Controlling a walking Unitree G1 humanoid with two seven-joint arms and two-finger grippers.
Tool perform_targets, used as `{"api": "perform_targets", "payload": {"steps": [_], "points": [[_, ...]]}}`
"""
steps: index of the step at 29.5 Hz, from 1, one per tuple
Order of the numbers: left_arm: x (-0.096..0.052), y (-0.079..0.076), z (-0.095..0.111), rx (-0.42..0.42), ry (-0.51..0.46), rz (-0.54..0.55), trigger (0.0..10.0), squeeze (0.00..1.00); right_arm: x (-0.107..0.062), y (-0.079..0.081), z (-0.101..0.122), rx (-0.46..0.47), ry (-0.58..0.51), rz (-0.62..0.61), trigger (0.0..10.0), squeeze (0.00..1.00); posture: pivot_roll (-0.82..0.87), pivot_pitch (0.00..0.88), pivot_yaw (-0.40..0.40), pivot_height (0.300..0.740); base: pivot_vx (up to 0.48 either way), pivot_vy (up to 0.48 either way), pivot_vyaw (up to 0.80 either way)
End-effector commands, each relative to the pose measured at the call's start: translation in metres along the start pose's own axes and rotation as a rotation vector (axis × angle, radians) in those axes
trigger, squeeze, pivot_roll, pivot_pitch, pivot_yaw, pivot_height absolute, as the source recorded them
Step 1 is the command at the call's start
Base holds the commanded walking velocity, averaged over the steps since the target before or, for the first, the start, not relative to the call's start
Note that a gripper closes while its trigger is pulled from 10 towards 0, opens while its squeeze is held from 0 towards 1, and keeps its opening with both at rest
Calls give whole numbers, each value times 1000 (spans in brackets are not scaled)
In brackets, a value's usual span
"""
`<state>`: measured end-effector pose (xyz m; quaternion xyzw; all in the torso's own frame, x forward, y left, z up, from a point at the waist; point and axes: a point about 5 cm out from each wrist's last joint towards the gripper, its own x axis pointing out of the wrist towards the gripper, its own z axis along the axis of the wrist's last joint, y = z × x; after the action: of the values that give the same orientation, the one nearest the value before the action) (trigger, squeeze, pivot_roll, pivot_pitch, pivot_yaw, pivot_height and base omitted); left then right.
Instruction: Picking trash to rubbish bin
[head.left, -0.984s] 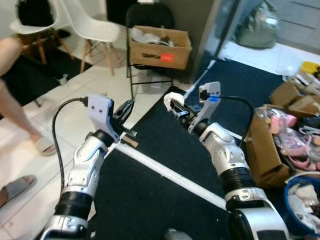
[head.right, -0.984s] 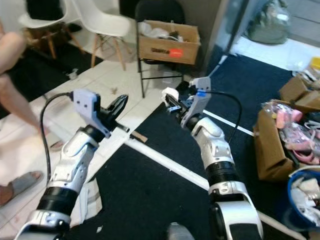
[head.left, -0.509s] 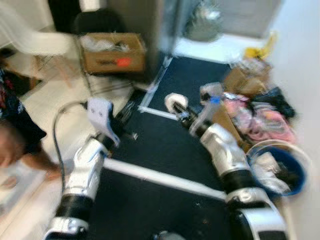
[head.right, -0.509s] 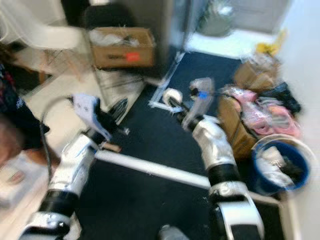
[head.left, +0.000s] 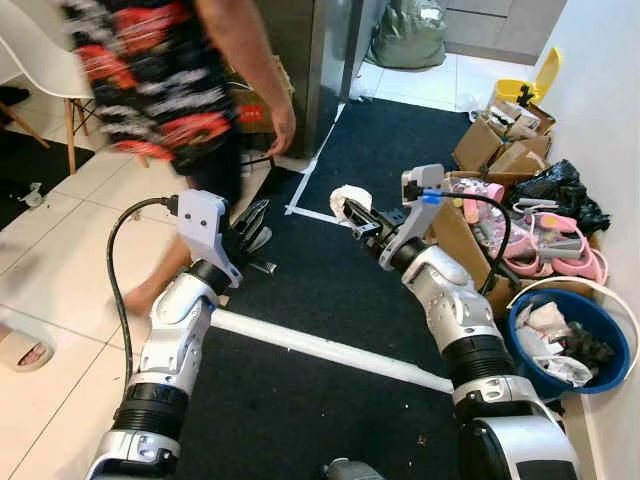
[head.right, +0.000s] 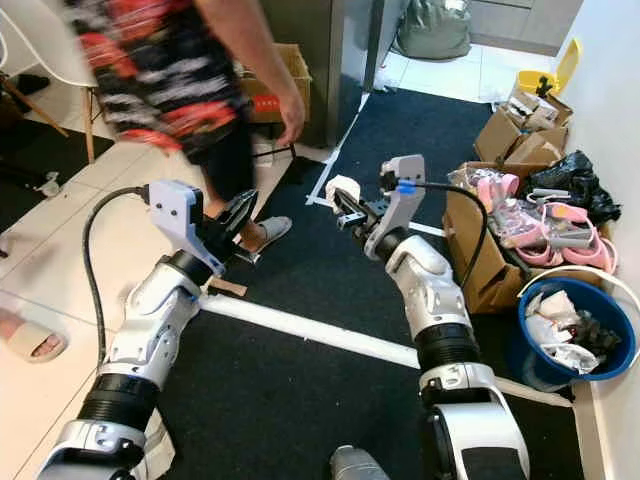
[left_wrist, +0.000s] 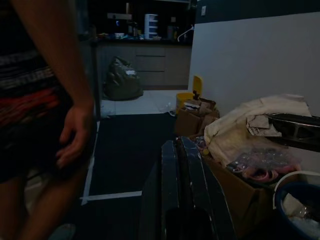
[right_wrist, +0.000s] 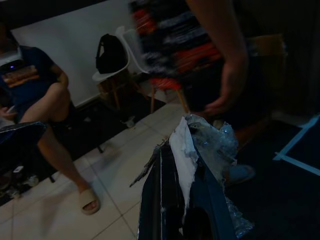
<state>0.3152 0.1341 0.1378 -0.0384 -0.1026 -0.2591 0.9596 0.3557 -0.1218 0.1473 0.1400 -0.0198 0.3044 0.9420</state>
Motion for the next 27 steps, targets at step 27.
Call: {"api": "perform_targets", "payload": {"steps": [27], "points": [[0, 0, -1, 14, 19, -15, 10000, 0, 0, -1, 3, 2, -16, 0, 10000, 0, 37, 0, -23, 740, 311, 0, 0]]}}
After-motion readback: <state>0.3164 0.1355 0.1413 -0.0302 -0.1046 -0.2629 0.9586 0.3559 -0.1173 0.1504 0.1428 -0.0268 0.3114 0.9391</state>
